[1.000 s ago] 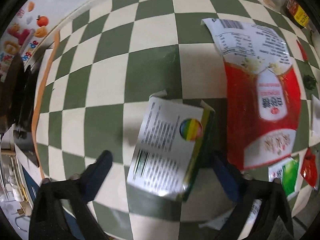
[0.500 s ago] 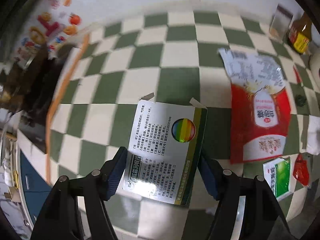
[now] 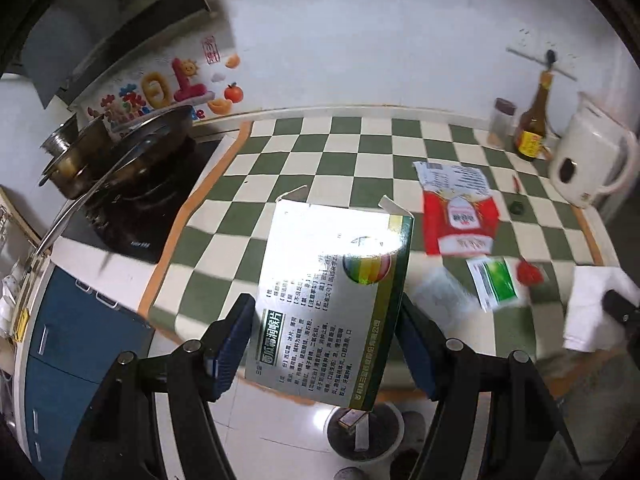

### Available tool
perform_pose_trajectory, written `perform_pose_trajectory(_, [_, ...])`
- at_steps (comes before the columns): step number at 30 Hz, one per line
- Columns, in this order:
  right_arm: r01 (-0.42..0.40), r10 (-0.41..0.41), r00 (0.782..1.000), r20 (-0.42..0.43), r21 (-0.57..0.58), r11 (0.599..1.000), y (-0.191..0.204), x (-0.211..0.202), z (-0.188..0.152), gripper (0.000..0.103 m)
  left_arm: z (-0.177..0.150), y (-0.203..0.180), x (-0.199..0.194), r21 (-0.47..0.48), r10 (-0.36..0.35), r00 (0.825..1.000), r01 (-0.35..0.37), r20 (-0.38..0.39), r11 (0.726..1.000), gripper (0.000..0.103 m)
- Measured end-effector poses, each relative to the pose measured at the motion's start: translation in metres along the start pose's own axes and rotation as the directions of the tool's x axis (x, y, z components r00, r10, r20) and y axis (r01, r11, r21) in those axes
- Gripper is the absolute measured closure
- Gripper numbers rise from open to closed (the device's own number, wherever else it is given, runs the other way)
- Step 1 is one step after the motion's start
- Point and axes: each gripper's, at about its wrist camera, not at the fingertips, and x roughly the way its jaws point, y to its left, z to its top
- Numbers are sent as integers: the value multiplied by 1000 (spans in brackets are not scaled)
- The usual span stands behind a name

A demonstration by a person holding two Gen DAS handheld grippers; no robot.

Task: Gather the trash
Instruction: 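Lower the medicine box and tissue over the bin and open both tools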

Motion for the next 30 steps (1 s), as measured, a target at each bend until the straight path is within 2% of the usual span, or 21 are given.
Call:
perform_pose_trajectory(5, [-71,71,997,-14,-4,997,20,-38,-58,95,-45,15,-26,4,-29,1000,29,-6,1000,36])
perform_pose_trajectory(7, [-106,106,993,-53,-11,994,29,-42,-84,95,-65,20,-30,7,-31,999,31,-34,999,36])
perform_pose_trajectory(9, [-124,122,988,-100,-15,992,34,-35,-103,95,-84,23,-27,3,-38,997,38,-70,999,36])
perform_pose_trajectory(13, [-147,140,964,-224,-12,989,41,-3,-149,95,-124,24,4,9,-32,983,35,-178,999,36])
perform_pose_trajectory(16, [-138,130,940,-314,-3,990,41,41,-185,95,-161,22,47,2,-26,960,28,-278,1000,37])
perform_pose_trajectory(20, [-110,109,906,-408,21,994,34,104,-235,95,-217,10,120,22,-11,918,21,-397,1000,37])
perform_pose_trajectory(22, [-91,95,883,-459,31,995,28,150,-266,95,-246,0,159,31,-7,895,24,-445,999,37])
perform_pose_trajectory(27, [-64,68,842,-535,26,998,14,251,-326,95,-315,-27,255,36,-12,834,38,-552,999,36])
perform_pose_trajectory(28, [-62,64,833,-550,22,998,11,275,-340,95,-330,-33,277,34,-24,814,54,-581,998,36])
perform_pose_trajectory(30, [-62,65,816,-574,24,998,5,316,-363,95,-353,-41,310,23,-36,785,64,-619,998,36])
